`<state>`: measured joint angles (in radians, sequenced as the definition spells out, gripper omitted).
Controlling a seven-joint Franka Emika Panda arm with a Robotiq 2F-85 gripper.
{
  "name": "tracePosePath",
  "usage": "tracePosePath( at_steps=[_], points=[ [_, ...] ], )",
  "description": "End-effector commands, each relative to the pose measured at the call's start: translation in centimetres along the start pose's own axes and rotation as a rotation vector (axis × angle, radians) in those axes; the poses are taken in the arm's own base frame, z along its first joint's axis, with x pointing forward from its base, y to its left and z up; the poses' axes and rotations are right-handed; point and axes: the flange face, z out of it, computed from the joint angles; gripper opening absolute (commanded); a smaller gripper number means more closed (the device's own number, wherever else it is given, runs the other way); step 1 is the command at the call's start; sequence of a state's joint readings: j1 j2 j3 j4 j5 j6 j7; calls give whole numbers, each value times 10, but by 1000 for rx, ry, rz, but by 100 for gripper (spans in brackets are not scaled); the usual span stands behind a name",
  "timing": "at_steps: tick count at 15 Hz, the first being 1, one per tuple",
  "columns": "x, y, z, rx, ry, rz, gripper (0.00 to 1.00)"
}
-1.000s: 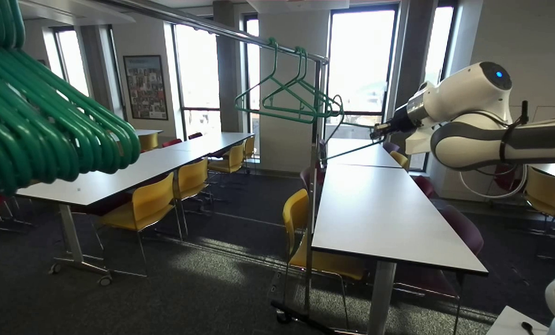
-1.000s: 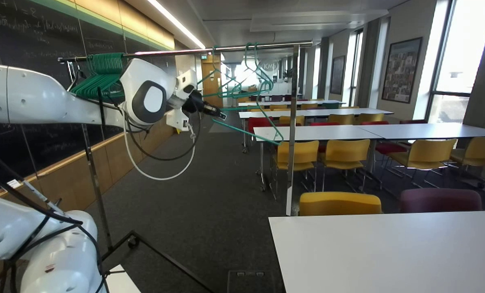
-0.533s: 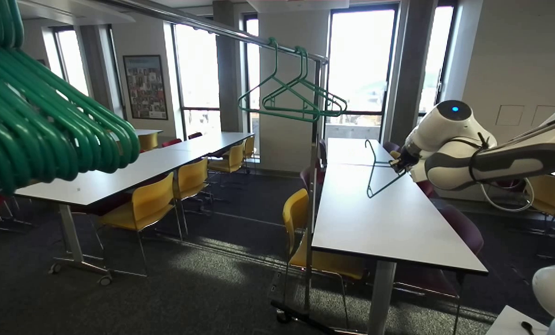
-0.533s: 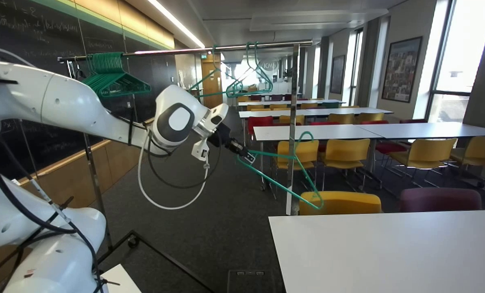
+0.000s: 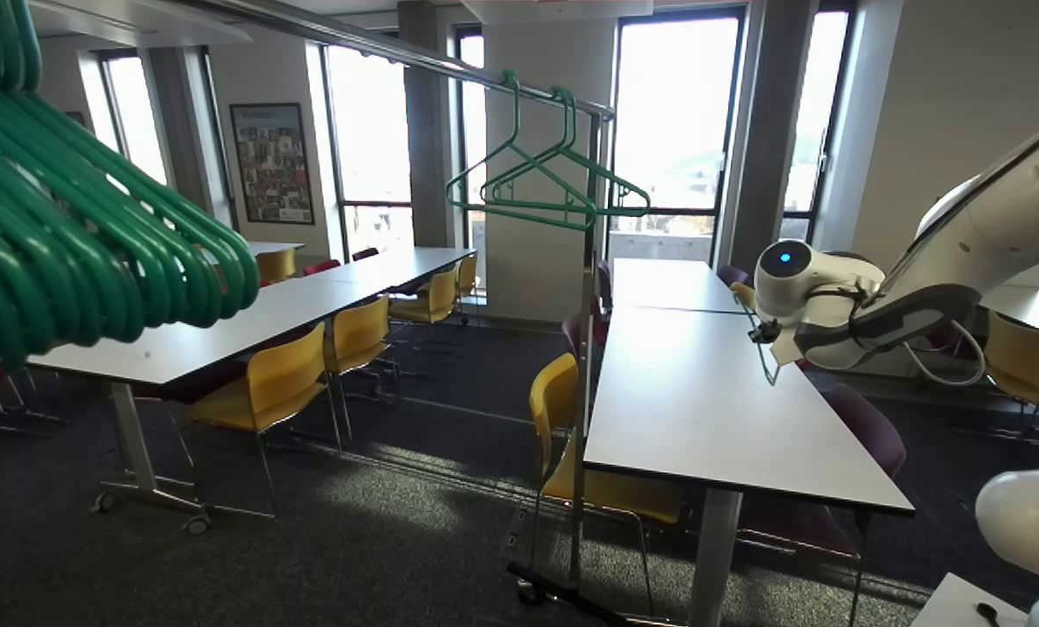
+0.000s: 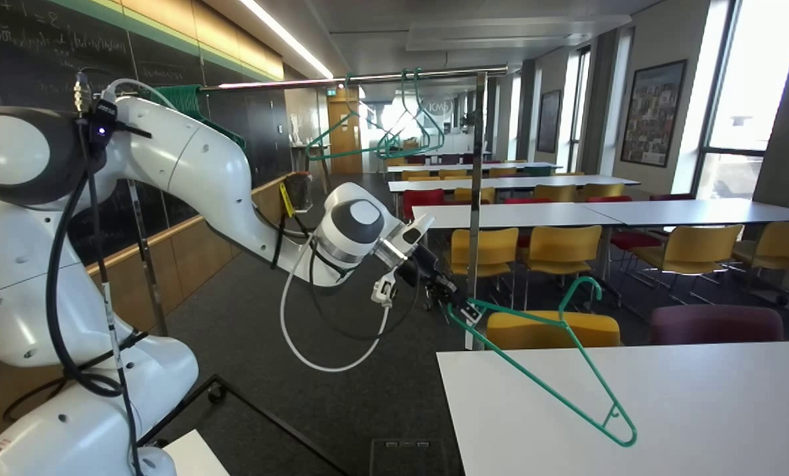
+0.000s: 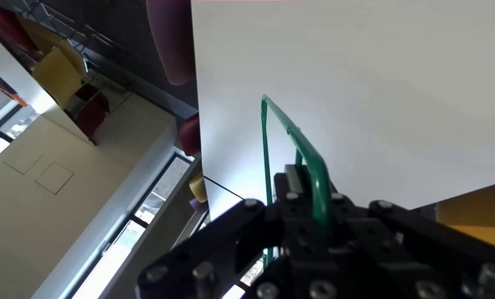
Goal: Remove one hanger from the rail and put it on the table.
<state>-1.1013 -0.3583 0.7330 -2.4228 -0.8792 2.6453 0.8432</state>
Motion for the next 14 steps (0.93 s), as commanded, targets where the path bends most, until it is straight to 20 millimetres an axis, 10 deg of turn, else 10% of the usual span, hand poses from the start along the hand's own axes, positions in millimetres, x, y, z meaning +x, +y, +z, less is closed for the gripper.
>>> tracePosePath(
  at_steps=[1,6,14],
  points=[
    [36,-2,20,-45,116,-66,1],
    [55,-27,37,-17,281,-168,1],
    [13,-54,115,-77,232,-368,1]
  ],
)
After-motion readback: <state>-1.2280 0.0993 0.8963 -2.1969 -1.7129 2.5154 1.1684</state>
